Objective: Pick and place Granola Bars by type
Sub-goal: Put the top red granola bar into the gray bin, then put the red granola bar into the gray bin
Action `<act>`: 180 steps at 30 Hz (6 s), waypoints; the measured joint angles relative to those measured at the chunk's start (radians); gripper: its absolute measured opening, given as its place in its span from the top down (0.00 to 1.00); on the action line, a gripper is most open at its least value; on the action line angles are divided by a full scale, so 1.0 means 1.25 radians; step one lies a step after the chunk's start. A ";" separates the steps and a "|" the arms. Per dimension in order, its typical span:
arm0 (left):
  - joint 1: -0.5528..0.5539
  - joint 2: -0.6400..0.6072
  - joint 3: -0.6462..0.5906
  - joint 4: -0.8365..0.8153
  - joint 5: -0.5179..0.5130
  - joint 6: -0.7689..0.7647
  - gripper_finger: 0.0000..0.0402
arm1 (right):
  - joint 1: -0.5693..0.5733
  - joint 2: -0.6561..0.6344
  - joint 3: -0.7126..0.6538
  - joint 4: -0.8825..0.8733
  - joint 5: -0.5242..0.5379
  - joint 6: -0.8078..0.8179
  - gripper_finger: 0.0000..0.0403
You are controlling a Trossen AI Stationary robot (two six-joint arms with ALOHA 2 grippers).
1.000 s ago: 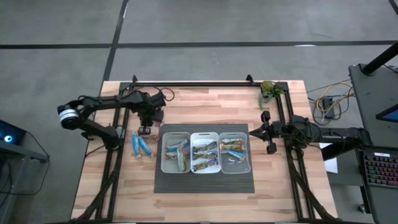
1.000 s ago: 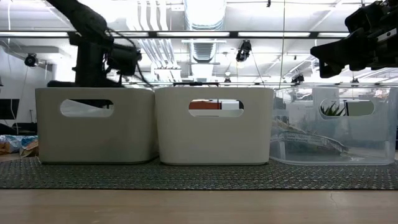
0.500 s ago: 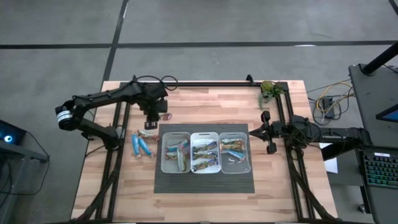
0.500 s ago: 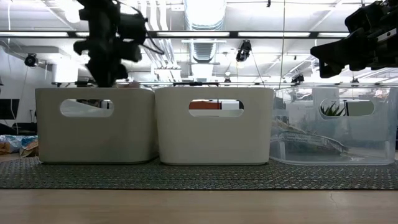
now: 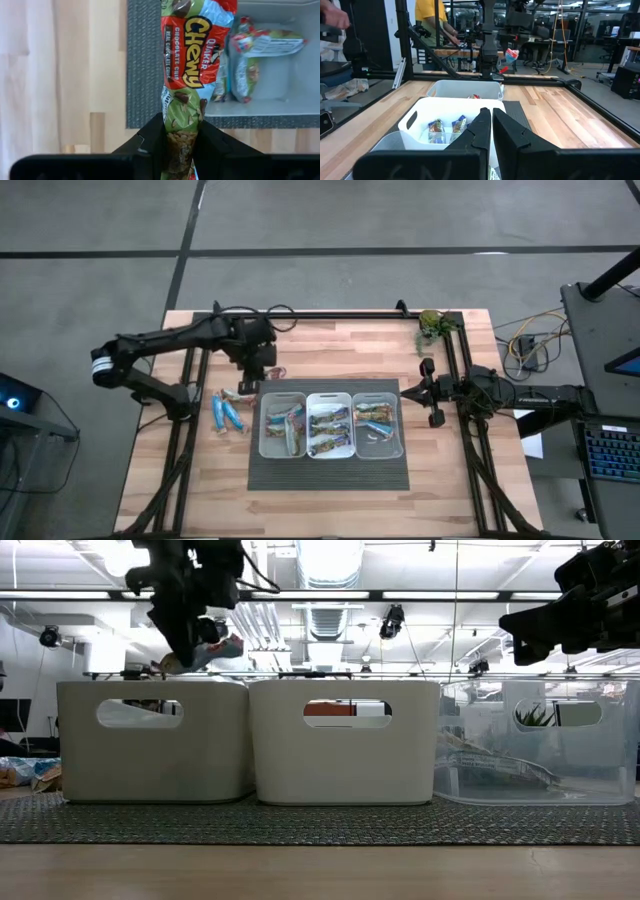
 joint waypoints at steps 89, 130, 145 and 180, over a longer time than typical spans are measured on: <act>-0.231 0.260 0.091 0.018 -0.008 -0.294 0.84 | 0.000 0.000 0.000 0.000 0.000 0.000 0.98; -0.231 0.260 0.091 0.009 -0.022 -0.294 0.72 | 0.000 0.000 0.000 0.000 0.000 0.000 0.98; -0.229 0.207 0.091 -0.019 -0.020 -0.260 1.00 | 0.000 0.001 0.000 0.000 0.000 0.000 0.98; -0.114 -0.077 -0.131 -0.123 -0.067 -0.102 0.98 | 0.000 0.000 0.000 0.000 0.000 0.000 0.98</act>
